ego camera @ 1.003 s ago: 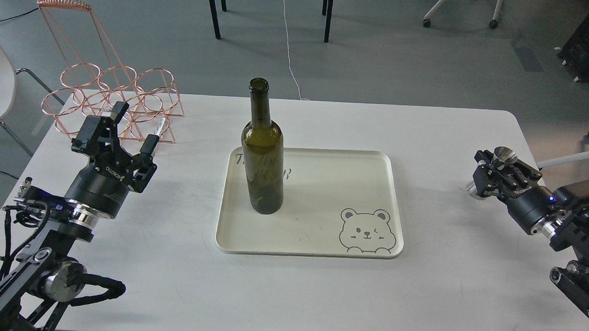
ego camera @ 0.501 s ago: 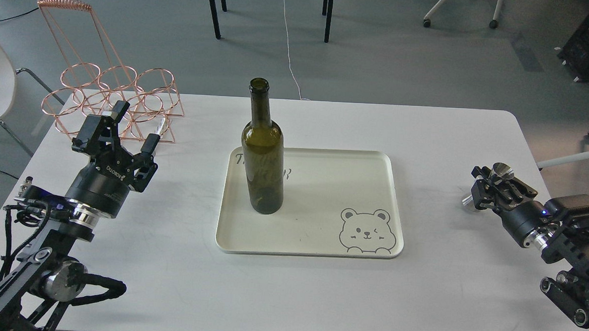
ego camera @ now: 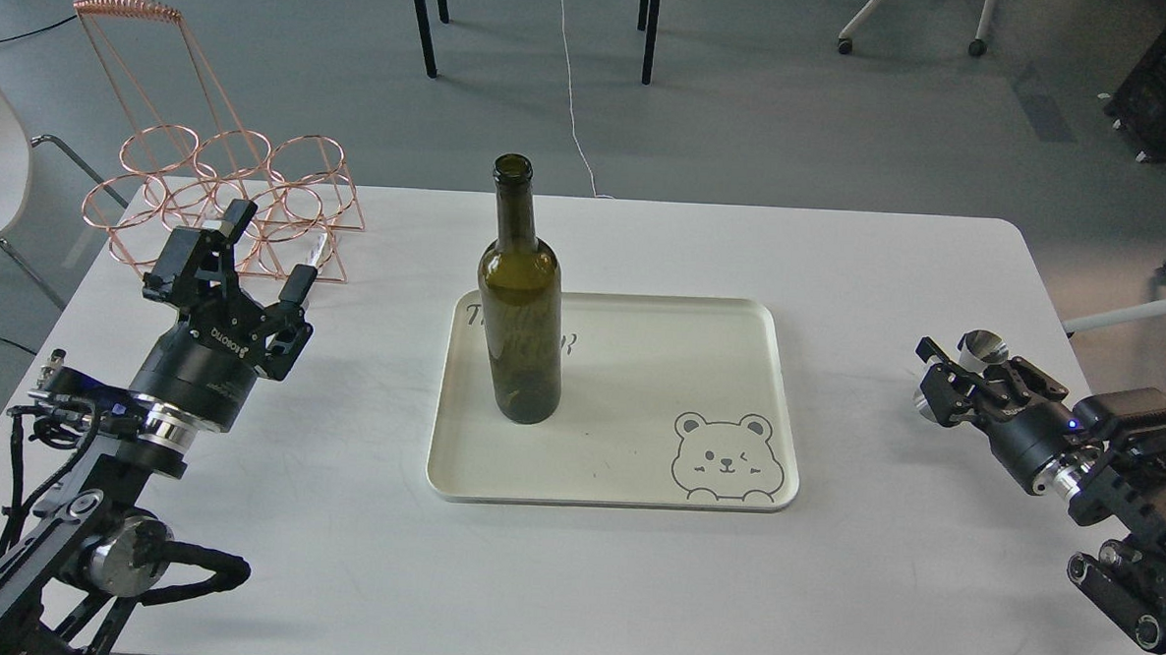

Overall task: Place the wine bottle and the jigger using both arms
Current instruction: 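Bring the empty right gripper back beside the tray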

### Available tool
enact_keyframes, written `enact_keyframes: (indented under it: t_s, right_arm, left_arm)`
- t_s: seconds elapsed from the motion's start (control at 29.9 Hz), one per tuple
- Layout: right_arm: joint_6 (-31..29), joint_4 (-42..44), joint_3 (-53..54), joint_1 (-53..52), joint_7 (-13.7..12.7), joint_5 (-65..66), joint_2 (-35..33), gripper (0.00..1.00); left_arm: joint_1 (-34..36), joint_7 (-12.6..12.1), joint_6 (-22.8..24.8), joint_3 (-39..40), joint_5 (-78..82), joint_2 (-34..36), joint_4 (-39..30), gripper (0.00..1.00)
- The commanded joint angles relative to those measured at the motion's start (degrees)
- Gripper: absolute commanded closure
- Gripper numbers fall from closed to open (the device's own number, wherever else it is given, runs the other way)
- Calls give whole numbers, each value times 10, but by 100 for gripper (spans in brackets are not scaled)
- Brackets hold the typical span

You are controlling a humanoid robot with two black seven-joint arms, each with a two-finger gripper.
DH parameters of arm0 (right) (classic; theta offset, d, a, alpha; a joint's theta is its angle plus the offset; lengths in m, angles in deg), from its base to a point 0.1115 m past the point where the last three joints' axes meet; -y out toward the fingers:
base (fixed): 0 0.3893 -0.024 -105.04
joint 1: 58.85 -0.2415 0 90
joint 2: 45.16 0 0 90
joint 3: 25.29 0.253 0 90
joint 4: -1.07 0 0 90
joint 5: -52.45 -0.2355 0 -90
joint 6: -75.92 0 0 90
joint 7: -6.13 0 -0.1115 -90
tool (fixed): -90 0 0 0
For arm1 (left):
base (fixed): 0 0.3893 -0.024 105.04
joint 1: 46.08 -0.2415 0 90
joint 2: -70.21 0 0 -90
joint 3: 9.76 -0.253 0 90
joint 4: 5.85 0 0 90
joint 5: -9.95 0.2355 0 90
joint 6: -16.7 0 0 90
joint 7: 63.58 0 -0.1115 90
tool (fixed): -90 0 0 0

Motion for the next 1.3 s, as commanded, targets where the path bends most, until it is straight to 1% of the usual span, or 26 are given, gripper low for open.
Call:
enact_keyframes:
  t_s: [0.0,0.07,0.13,0.27,0.43,0.57,0.67,0.77,0.87,0.9,0.94,0.97,1.07,1.14,1.2,1.27]
  right_arm:
    - [0,-11,-5,3,0,-3,-2,14]
    - [0,-26,-5,9,0,-3,-17,10]
    - [0,-47,-8,22,0,-3,-49,7]
    - [0,-96,-36,48,0,-19,-111,6]
    - [0,-157,-77,57,0,-86,-203,6]
    - [0,-273,-103,59,0,-206,-257,5]
    - [0,-402,-114,58,0,-315,-278,4]
    - [0,-502,-109,50,0,-421,-273,4]
    - [0,-533,-100,29,0,-513,-243,4]
    - [-5,-532,-100,18,0,-548,-223,4]
    - [-23,-530,-100,7,0,-583,-204,4]
    - [-42,-528,-98,0,0,-613,-187,4]
    - [-108,-513,-89,-12,0,-710,-147,4]
    - [-148,-505,-75,-12,0,-764,-134,3]
    - [-186,-480,-66,-12,0,-820,-123,3]
    - [-224,-444,-58,-15,0,-874,-99,3]
  left_arm:
    - [2,0,0,0,0,0,0,2]
    - [2,0,0,0,0,0,0,2]
    - [2,0,0,0,0,0,0,2]
    - [2,0,0,0,0,0,0,2]
    - [2,0,0,0,0,0,0,2]
    - [2,0,1,0,0,3,0,2]
    - [4,0,0,0,1,4,0,2]
    - [6,1,0,0,1,8,0,2]
    - [6,5,1,0,2,19,-2,2]
    - [6,15,1,-1,3,24,-3,2]
    - [6,31,1,-2,7,30,-5,2]
    - [6,37,1,-2,14,37,-10,2]
    - [3,37,1,-3,58,69,-31,2]
    - [-1,37,1,-3,99,94,-53,2]
    - [-2,37,1,-6,149,117,-78,2]
    - [3,37,1,-20,213,137,-103,2]
